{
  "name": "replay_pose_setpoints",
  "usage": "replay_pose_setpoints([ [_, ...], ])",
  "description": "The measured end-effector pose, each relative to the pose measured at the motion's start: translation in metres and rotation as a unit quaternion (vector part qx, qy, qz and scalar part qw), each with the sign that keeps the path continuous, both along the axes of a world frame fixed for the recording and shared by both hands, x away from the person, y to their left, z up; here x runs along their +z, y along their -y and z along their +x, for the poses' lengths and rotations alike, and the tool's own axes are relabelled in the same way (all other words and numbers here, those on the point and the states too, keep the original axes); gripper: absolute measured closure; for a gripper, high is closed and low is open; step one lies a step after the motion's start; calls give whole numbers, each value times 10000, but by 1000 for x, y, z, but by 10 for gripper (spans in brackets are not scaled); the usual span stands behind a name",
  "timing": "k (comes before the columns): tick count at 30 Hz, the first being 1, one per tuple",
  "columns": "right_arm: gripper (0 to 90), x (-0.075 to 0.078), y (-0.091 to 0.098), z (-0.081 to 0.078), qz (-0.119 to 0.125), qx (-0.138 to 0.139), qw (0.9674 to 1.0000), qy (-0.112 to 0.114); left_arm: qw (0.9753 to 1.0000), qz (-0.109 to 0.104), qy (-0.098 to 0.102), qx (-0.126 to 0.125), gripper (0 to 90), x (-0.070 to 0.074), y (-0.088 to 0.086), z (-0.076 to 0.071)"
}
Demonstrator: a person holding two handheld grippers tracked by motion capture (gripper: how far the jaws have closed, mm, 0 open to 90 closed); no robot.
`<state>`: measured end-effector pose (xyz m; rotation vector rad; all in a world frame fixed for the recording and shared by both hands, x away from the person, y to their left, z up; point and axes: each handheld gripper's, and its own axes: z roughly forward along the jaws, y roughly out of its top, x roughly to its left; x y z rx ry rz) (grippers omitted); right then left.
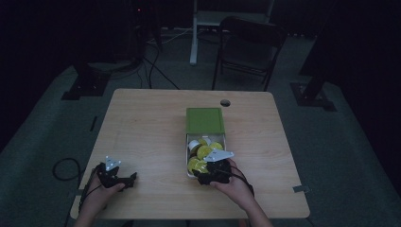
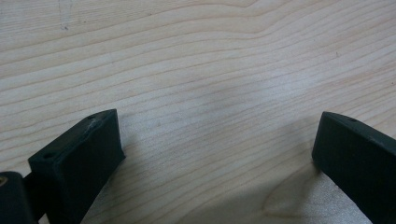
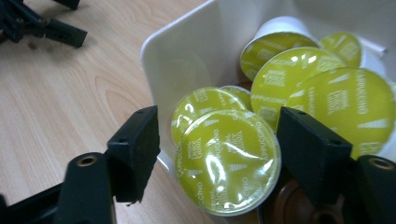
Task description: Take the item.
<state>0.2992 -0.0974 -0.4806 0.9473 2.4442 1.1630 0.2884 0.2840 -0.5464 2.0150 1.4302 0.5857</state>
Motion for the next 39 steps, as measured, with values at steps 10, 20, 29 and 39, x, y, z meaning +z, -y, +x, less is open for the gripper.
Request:
replay_pose_setpoints([
  [10, 352, -6, -7, 1, -230, 88, 9997, 32, 10000, 0, 0, -1, 18, 0, 0, 0],
  [20, 395, -9, -15, 5, -298, 103, 9995, -49, 10000, 1, 0, -1, 18, 0, 0, 0],
  [29, 398, -2, -16, 3, -206, 192, 9996, -77, 10000, 0, 0, -1, 18, 0, 0, 0],
  [39, 398, 13, -9, 4, -85, 67, 9999, 100, 10000, -1, -1, 0, 18, 0, 0, 0],
])
